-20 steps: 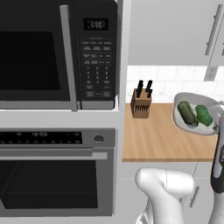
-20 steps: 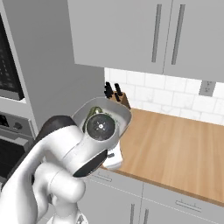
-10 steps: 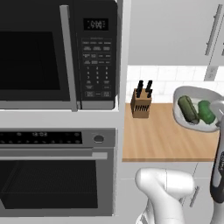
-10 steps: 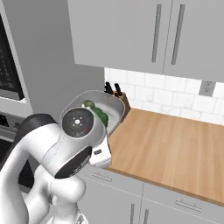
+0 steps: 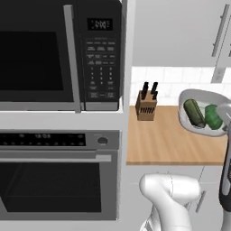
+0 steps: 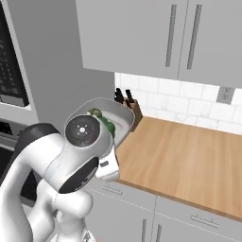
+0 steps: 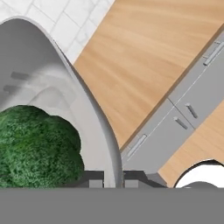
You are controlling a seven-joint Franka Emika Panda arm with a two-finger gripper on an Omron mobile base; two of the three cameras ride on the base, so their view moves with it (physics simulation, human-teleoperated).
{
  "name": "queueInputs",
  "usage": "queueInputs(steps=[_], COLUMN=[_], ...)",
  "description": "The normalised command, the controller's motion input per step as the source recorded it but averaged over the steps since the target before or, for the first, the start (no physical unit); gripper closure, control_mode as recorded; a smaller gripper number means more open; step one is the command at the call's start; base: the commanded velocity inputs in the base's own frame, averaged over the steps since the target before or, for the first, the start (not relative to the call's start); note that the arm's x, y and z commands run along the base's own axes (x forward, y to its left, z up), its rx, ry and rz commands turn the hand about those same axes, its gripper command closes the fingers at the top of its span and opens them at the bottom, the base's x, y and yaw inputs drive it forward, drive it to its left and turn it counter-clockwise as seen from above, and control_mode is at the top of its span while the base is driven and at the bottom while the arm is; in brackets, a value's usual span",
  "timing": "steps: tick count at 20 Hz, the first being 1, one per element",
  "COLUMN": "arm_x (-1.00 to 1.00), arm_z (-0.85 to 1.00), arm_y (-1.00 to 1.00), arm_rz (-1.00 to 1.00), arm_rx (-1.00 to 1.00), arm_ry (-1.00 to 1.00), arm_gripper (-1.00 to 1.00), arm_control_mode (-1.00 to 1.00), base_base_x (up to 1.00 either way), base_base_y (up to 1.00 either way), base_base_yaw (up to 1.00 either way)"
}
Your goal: Take the meat container that has the chicken drumstick and place it on the second highest rack of the freezer. Then take the vegetable container that has the broccoli and cucumber and place it on the highest rack of the freezer.
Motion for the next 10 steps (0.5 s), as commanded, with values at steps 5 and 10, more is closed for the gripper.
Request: queueInputs(steps=[5, 10], arm_x=[0.0, 0.0], arm_z=[0.0, 0.0], arm_y=[0.0, 0.0], arm_rz=[0.0, 0.0], arm_rx=[0.0, 0.0], arm_ry=[0.0, 0.0], arm_gripper=[1.0, 1.0], arm_control_mode=[1.0, 1.0], base_base_x=[-0.68, -0.55], base_base_y=[0.01, 0.2], base_base_yaw=[0.24, 0.33])
